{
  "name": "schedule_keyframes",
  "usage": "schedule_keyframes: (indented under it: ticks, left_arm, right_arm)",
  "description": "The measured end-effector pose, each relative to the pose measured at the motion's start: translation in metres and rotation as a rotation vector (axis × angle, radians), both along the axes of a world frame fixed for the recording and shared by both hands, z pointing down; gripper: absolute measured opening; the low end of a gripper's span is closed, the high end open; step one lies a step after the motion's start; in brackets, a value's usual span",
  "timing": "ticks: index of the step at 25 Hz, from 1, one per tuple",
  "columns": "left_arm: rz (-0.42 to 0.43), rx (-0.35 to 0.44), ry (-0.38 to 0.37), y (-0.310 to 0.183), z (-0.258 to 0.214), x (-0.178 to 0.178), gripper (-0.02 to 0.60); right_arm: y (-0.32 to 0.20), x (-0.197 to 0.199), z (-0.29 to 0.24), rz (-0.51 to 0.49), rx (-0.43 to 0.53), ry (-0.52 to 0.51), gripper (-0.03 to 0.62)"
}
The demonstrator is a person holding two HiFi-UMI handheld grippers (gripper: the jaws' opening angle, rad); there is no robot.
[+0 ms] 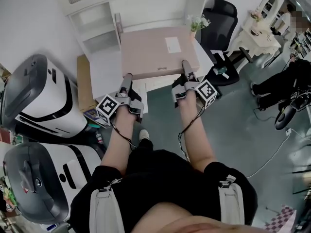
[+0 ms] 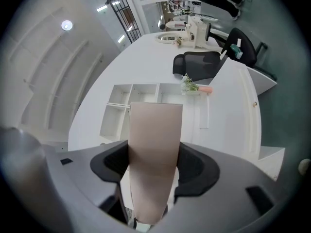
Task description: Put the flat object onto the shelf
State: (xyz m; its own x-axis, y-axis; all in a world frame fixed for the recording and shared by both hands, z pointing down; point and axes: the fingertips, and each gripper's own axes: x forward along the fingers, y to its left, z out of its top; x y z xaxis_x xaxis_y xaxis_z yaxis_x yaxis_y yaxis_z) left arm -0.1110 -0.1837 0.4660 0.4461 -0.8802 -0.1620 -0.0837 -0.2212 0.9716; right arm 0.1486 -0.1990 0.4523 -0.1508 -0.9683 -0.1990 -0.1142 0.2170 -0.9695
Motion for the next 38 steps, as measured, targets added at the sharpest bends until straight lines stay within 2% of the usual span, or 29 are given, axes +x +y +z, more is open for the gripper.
schedule_keyframes:
  ticks: [12, 18, 26, 33, 38]
  left_arm:
    - [0.051, 0.019, -0.024, -0.153, -0.027, -0.013, 0.255]
    - [0.068, 0.025, -0.043, -0.215, -0.033, -0.020, 0.255]
    - [0.084, 0.022, -0.035, -0.245, -0.030, -0.001, 0.255]
    - [0.059, 0.060, -0.032, -0.262, -0.050, 0.016, 0.255]
    - [0.044, 0.119, -0.032, -0.274, -0.078, 0.027, 0.255]
  right_arm:
    - [-0.145, -0.012, -0.022, 0.026, 0.033, 0.012, 0.279]
    - [-0.203, -0.016, -0.019, 0.040, 0.025, -0.022, 0.279]
    - [-0.233, 0.000, -0.023, 0.031, 0.013, 0.004, 0.279]
    - [-0.258, 0.016, -0.047, -0.005, 0.065, 0.014, 0.279]
    - [-0.276, 0.026, -0.072, -0.021, 0.118, 0.014, 0.279]
